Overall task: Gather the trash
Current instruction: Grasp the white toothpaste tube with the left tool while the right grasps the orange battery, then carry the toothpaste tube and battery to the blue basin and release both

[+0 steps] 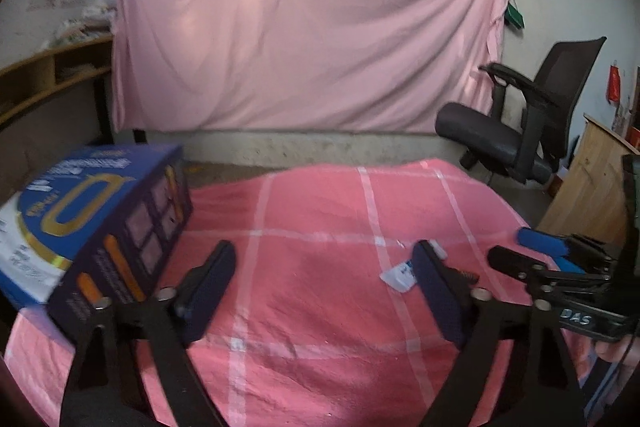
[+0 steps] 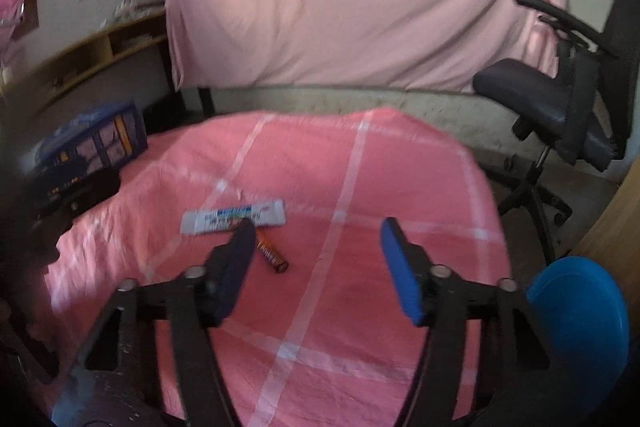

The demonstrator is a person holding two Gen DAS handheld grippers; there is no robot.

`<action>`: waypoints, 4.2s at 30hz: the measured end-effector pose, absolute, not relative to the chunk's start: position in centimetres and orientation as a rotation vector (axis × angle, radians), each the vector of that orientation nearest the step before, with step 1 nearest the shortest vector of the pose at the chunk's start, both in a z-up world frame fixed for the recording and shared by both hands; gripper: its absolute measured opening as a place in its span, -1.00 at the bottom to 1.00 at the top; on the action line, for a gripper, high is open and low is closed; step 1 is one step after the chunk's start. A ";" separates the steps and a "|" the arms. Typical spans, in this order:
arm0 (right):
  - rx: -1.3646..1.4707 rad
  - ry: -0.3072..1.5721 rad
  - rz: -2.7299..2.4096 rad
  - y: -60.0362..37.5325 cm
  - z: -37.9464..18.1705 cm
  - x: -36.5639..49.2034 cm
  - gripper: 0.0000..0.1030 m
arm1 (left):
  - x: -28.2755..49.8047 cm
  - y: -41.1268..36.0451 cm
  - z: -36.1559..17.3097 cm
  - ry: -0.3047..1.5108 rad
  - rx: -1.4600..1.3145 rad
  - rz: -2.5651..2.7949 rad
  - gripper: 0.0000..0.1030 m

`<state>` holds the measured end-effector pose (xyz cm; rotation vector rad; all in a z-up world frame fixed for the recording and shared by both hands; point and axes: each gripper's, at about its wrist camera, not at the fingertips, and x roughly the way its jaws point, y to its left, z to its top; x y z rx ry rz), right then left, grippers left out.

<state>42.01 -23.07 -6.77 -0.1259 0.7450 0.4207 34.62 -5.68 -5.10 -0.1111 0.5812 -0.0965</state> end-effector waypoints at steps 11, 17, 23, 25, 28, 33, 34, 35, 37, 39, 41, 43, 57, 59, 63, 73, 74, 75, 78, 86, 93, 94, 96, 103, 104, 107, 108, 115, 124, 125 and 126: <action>-0.186 0.862 0.525 -21.5 -8.2 42.5 -0.23 | 37.3 -6.1 -6.2 0.738 -0.143 -0.213 0.06; -0.185 0.863 0.498 -22.4 -8.1 42.3 -0.32 | 38.3 -8.0 -5.8 0.765 -0.058 -0.276 0.06; -0.127 0.870 0.437 -24.7 -8.1 42.6 -0.32 | 40.3 -10.2 -6.7 0.824 0.023 -0.360 -0.07; -0.101 0.872 0.425 -25.4 -8.1 42.7 -0.32 | 40.8 -10.8 -6.9 0.838 0.052 -0.370 -0.19; -0.077 0.869 0.417 -26.2 -8.0 42.6 -0.32 | 41.4 -11.7 -7.1 0.849 0.098 -0.372 -0.34; -0.066 0.865 0.418 -26.3 -8.0 42.4 -0.33 | 41.2 -13.2 -7.5 0.864 0.165 -0.370 -0.62; -0.066 0.862 0.418 -26.3 -8.0 42.3 -0.33 | 41.0 -13.1 -7.4 0.868 0.158 -0.370 -0.65; -0.066 0.855 0.419 -26.3 -7.9 42.2 -0.33 | 40.8 -13.2 -7.4 0.871 0.145 -0.369 -0.66; -0.059 0.841 0.423 -26.5 -7.8 41.9 -0.33 | 40.3 -13.1 -7.3 0.866 0.118 -0.349 -0.67; -0.049 0.823 0.423 -26.8 -7.6 41.7 -0.33 | 39.9 -13.0 -7.0 0.846 0.082 -0.327 -0.68; -0.033 0.795 0.423 -27.2 -7.2 41.3 -0.33 | 39.2 -12.9 -6.6 0.813 0.037 -0.311 -0.68; -0.013 0.756 0.420 -27.6 -6.6 40.8 -0.33 | 38.4 -12.9 -5.9 0.764 -0.010 -0.290 -0.68; 0.125 0.283 0.236 -34.5 -0.2 34.6 -0.33 | 34.1 -18.2 1.1 0.407 -0.023 -0.323 -0.68; 0.146 0.226 0.194 -35.7 0.7 33.8 -0.33 | 33.6 -19.4 1.9 0.377 -0.007 -0.353 -0.68; 0.178 0.143 0.110 -38.0 2.0 32.1 -0.33 | 32.9 -21.9 2.9 0.337 0.032 -0.421 -0.68; 0.234 0.146 -0.062 -43.2 2.2 30.3 -0.33 | 31.8 -28.6 3.8 0.317 0.108 -0.558 -0.68; 0.235 0.151 -0.072 -43.6 2.1 30.2 -0.33 | 31.8 -29.2 3.8 0.320 0.113 -0.567 -0.68; 0.236 0.161 -0.082 -44.0 1.9 30.1 -0.33 | 31.8 -29.7 3.6 0.324 0.117 -0.575 -0.68; 0.240 0.197 -0.111 -45.1 1.4 30.1 -0.33 | 32.0 -31.3 3.4 0.341 0.128 -0.596 -0.68; 0.281 0.274 -0.159 -47.3 0.3 30.4 -0.33 | 32.4 -33.9 1.5 0.408 0.170 -0.621 -0.68; 0.307 0.308 -0.165 -47.9 -0.3 30.8 -0.33 | 33.2 -35.1 0.1 0.459 0.177 -0.633 -0.68; 0.310 0.310 -0.165 -48.1 -0.4 30.9 -0.33 | 33.2 -35.0 0.0 0.467 0.175 -0.634 -0.68; 0.312 0.317 -0.166 -48.1 -0.5 31.0 -0.33 | 33.4 -35.0 -0.4 0.479 0.172 -0.638 -0.68; 0.325 0.351 -0.167 -48.3 -0.9 31.4 -0.32 | 33.7 -35.3 -1.2 0.528 0.166 -0.667 -0.67; 0.329 0.360 -0.166 -48.3 -1.1 31.5 -0.32 | 33.8 -35.4 -1.3 0.534 0.166 -0.673 -0.67; 0.340 0.381 -0.167 -48.6 -1.5 31.7 -0.31 | 33.8 -35.6 -1.4 0.549 0.171 -0.691 -0.66; 0.343 0.387 -0.168 -48.6 -1.6 31.7 -0.31 | 33.7 -35.7 -1.5 0.551 0.171 -0.695 -0.66; 0.347 0.399 -0.168 -48.8 -1.8 31.7 -0.30 | 34.0 -36.0 -2.2 0.601 0.189 -0.704 -0.65; 0.332 0.399 -0.167 -48.6 -1.6 31.9 -0.29 | 34.3 -34.9 -2.0 0.602 0.163 -0.680 -0.64; 0.328 0.397 -0.167 -48.6 -1.6 31.8 -0.29 | 34.3 -34.8 -1.9 0.600 0.160 -0.677 -0.64; 0.325 0.397 -0.168 -48.5 -1.6 31.8 -0.29 | 34.3 -34.6 -1.7 0.598 0.158 -0.673 -0.64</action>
